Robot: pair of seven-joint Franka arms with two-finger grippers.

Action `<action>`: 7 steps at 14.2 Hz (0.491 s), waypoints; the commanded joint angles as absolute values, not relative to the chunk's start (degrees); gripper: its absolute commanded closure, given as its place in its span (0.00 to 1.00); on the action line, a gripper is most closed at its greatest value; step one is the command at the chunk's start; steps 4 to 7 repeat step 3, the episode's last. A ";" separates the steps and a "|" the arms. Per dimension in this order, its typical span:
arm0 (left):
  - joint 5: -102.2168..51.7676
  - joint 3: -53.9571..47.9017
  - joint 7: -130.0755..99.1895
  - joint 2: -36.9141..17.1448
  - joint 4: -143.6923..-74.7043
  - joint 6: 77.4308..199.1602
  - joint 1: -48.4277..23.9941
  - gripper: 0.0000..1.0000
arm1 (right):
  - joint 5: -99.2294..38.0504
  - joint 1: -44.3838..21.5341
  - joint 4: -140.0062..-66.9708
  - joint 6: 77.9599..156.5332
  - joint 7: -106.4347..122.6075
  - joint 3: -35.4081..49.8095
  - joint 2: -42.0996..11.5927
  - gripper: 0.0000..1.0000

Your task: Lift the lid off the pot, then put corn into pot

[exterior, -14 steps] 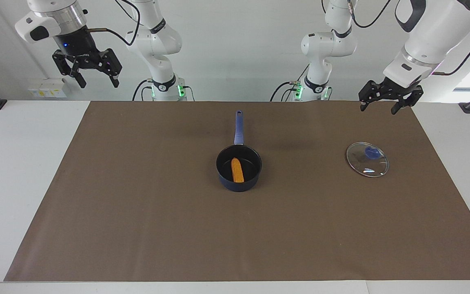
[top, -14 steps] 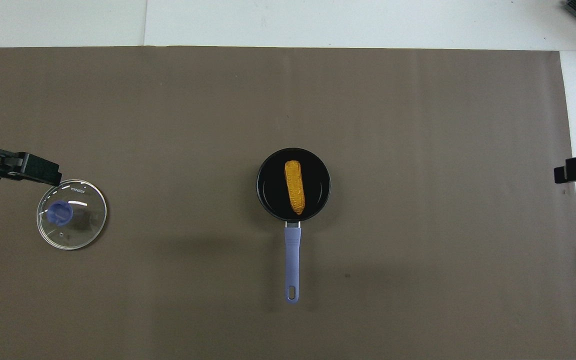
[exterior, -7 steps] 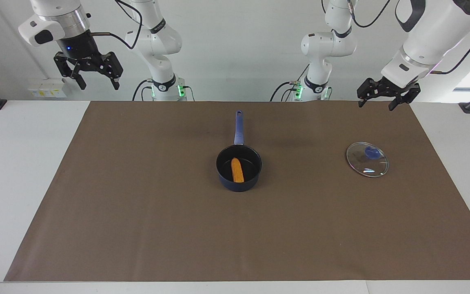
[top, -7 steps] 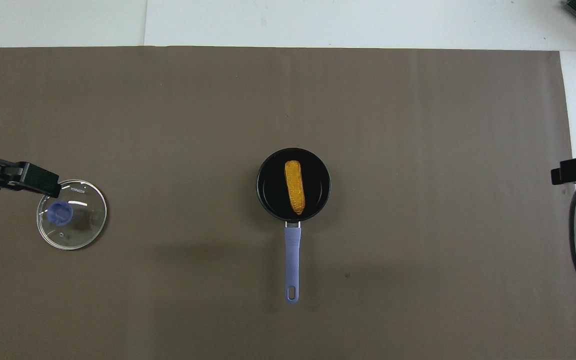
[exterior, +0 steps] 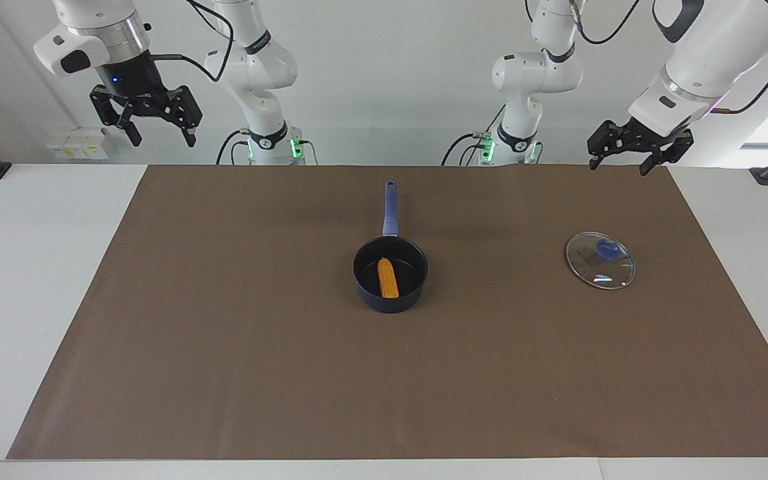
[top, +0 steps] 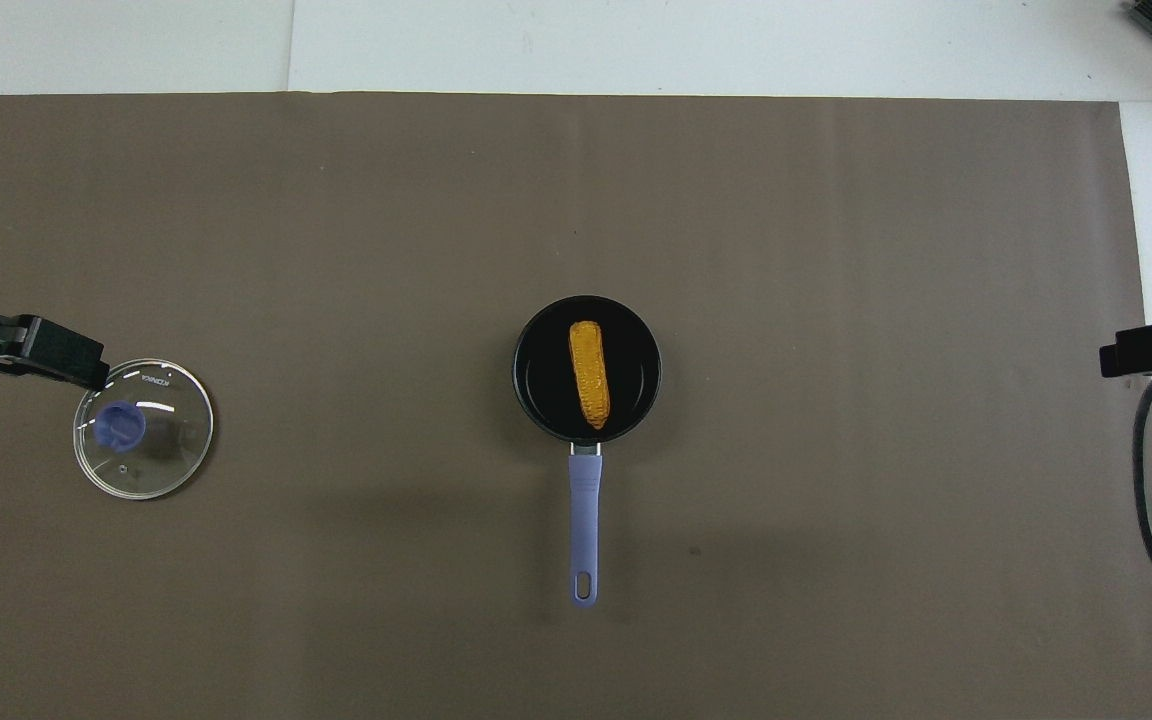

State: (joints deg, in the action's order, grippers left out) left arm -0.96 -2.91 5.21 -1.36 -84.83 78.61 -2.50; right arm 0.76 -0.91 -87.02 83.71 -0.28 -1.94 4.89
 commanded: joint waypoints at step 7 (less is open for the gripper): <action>-0.97 -3.16 5.19 -1.76 -83.58 77.87 -1.14 0.00 | 1.58 -0.70 -89.38 85.43 0.44 -1.67 6.68 0.00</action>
